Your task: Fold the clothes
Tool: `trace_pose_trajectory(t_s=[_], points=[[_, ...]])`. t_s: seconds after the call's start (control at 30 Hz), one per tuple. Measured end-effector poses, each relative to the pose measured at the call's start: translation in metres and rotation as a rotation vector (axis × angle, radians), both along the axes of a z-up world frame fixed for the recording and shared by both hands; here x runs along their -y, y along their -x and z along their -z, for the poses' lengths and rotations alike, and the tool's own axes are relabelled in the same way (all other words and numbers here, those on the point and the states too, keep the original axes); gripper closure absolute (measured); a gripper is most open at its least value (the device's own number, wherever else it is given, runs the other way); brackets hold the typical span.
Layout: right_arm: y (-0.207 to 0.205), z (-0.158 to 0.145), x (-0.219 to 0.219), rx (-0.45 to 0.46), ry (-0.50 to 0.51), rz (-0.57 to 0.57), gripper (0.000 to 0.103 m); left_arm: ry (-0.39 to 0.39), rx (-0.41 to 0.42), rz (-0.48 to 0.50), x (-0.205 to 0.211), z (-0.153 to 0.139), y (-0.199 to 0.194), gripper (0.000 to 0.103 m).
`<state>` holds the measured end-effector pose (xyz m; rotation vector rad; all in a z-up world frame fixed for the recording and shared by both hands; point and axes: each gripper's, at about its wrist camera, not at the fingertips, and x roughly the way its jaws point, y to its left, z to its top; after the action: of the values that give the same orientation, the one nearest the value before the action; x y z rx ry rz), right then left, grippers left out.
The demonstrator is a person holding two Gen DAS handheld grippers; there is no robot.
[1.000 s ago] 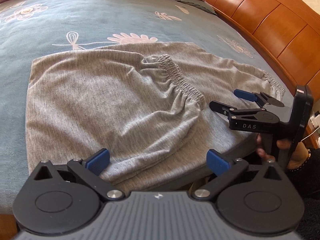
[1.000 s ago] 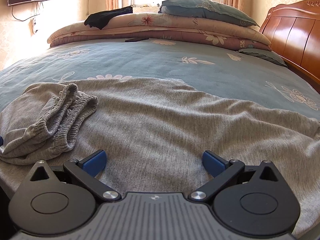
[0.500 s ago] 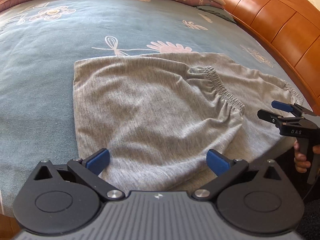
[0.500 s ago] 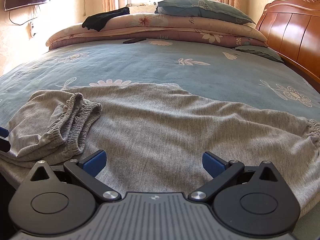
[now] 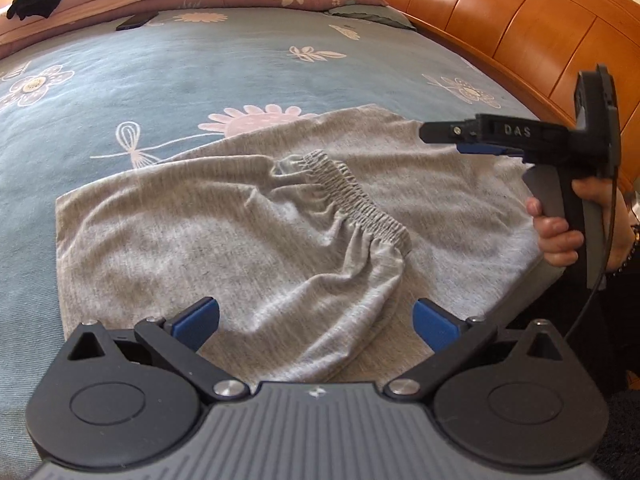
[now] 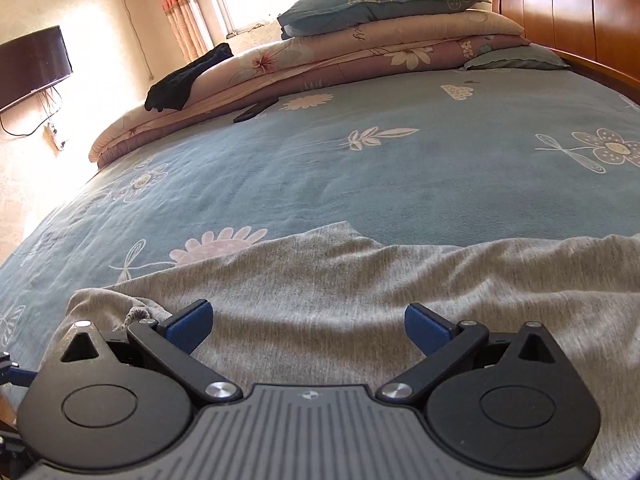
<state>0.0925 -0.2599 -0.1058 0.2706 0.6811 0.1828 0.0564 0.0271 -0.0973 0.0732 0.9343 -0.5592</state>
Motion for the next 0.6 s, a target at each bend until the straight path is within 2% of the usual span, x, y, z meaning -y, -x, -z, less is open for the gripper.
trace_pose_trajectory(t_s=[0.17, 0.27, 0.33, 0.43, 0.5, 0.6], points=[[-0.022, 0.017, -0.01, -0.059, -0.053, -0.084, 0.0, -0.02, -0.028, 0.007, 0.002, 0.01, -0.001, 0.001], [-0.024, 0.028, -0.014, -0.065, -0.016, -0.103, 0.0, -0.019, -0.061, 0.008, 0.001, 0.01, -0.005, 0.001], [-0.025, 0.018, -0.018, -0.091, 0.003, -0.099, 0.0, -0.013, -0.067, 0.019, 0.001, 0.004, -0.007, 0.001], [-0.022, 0.003, -0.02, -0.068, -0.072, -0.136, 0.0, -0.005, -0.047, 0.035, 0.004, 0.0, -0.009, 0.001], [-0.027, 0.008, -0.025, -0.105, -0.137, -0.164, 0.0, -0.01, -0.055, 0.041, 0.007, 0.002, -0.011, 0.001], [-0.035, 0.02, -0.034, -0.156, -0.122, -0.167, 0.0, -0.026, -0.067, 0.045, 0.011, 0.006, -0.013, 0.001]])
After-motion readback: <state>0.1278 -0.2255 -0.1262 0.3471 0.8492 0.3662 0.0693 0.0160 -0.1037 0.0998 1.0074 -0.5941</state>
